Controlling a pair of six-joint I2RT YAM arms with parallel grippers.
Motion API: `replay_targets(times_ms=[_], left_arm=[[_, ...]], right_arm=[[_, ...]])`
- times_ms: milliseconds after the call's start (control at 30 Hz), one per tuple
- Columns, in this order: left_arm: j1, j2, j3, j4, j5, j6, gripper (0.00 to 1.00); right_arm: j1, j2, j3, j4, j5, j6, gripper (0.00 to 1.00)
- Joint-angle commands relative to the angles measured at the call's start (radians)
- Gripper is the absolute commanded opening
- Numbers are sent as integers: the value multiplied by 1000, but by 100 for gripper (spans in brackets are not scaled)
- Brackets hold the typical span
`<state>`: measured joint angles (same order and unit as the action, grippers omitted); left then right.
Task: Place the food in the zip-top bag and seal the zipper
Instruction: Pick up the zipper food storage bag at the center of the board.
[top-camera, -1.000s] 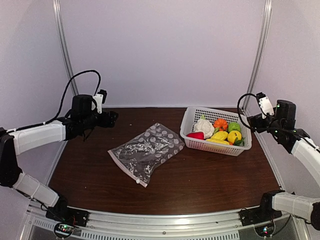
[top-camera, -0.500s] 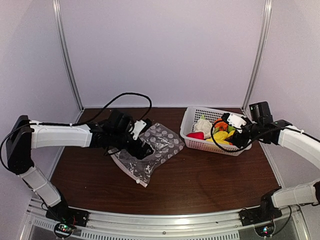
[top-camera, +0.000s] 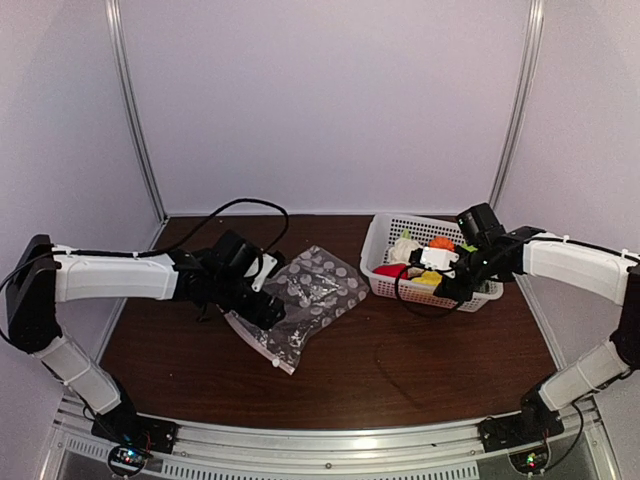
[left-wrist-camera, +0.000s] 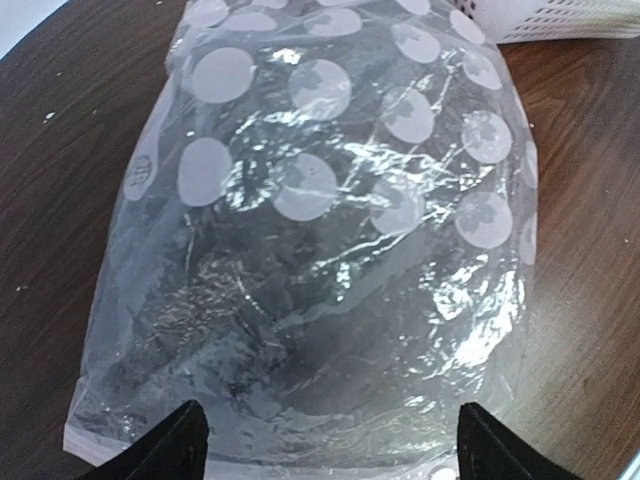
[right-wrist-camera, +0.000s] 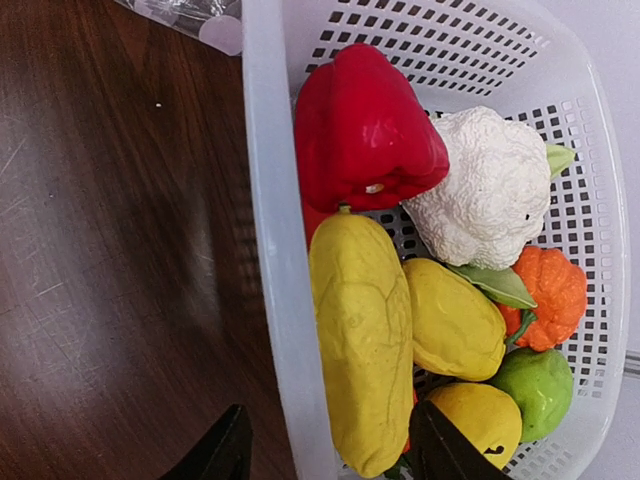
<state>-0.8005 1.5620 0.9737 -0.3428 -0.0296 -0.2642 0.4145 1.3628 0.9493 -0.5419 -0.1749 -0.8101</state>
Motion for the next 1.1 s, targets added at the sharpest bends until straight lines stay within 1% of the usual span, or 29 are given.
replay_targets(times_ms=[0, 100, 200, 267, 367, 467, 533, 567, 633, 700, 733, 833, 900, 1067], left_arm=[[1, -39, -20, 8, -149, -55, 89], [31, -39, -31, -21, -182, -169, 89], [81, -56, -64, -66, -127, -315, 87], [91, -115, -137, -51, -104, -428, 87], [92, -247, -281, 14, -92, -593, 87], [91, -404, -439, 105, -84, -751, 83], [92, -509, -567, 185, -85, -805, 74], [92, -555, -606, 200, -102, -835, 69], [93, -613, -663, 245, -118, -849, 58], [94, -606, -674, 278, -125, -828, 54], [95, -589, -672, 286, -125, -818, 52], [98, -522, -670, 336, -110, -804, 51], [102, -482, -686, 411, -93, -816, 51], [137, -378, -721, 568, -30, -849, 49]], right_arm=[[4, 42, 62, -36, 49, 35, 53], [4, 53, 66, -29, 56, 57, 50], [5, 61, 64, -39, 44, 78, 48], [11, 56, 51, -40, 33, 92, 48], [20, 38, 25, -28, 32, 104, 51], [25, 34, 8, -14, 34, 111, 52], [27, 40, 3, -12, 39, 113, 52], [28, 42, 3, -10, 38, 116, 53], [31, 40, 6, -10, 33, 121, 53], [37, 33, 8, -9, 26, 128, 55], [41, 28, 14, -11, 24, 131, 58], [56, 3, 41, -33, 8, 135, 65], [66, -16, 64, -53, -2, 142, 69], [77, -62, 92, -89, -42, 153, 70]])
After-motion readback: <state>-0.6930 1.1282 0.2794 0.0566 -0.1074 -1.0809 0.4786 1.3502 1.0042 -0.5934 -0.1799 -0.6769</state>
